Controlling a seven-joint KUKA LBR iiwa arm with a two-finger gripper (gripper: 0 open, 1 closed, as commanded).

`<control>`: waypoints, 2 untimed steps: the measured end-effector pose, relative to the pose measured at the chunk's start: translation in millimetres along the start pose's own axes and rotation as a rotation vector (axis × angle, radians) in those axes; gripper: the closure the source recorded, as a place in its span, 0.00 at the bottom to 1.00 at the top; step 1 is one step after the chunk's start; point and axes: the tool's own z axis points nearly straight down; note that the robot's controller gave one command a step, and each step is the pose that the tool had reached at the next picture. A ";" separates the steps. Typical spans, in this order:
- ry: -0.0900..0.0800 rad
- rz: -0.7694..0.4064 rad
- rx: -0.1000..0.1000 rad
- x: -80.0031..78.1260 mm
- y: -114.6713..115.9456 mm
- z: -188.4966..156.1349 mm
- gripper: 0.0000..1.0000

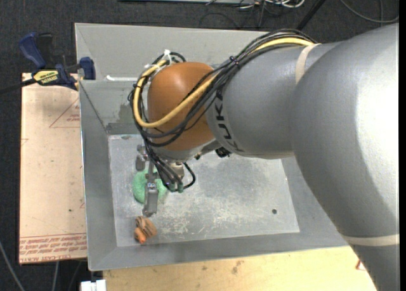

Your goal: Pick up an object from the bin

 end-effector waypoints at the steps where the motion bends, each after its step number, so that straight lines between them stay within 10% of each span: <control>1: -0.007 0.004 -0.002 -2.0 -0.9 -4.5 0.00; 2: -0.010 -0.049 -0.002 -2.3 -12.4 14.1 0.00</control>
Offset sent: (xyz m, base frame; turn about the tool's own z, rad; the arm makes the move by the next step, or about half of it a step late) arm 0.0015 -0.0286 -0.0386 -0.1095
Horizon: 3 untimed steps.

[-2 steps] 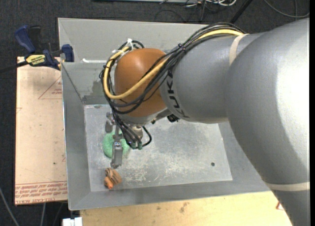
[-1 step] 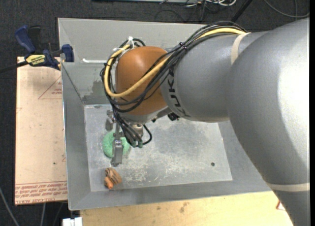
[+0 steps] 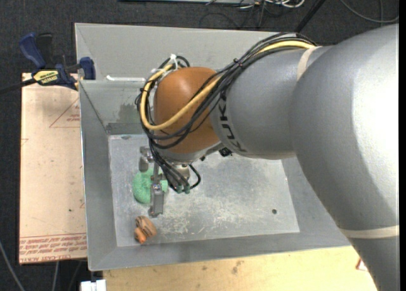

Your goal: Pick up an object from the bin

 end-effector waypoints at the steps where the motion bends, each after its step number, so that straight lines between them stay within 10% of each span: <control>1: -0.003 -0.053 0.000 -5.8 -39.7 36.4 1.00; 2: -0.004 -0.052 -0.001 -5.8 -39.7 36.4 1.00; 3: -0.004 -0.066 0.000 6.2 -34.8 -125.0 1.00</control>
Offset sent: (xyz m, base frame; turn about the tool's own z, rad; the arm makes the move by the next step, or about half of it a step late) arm 0.0000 0.0000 0.0000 0.0000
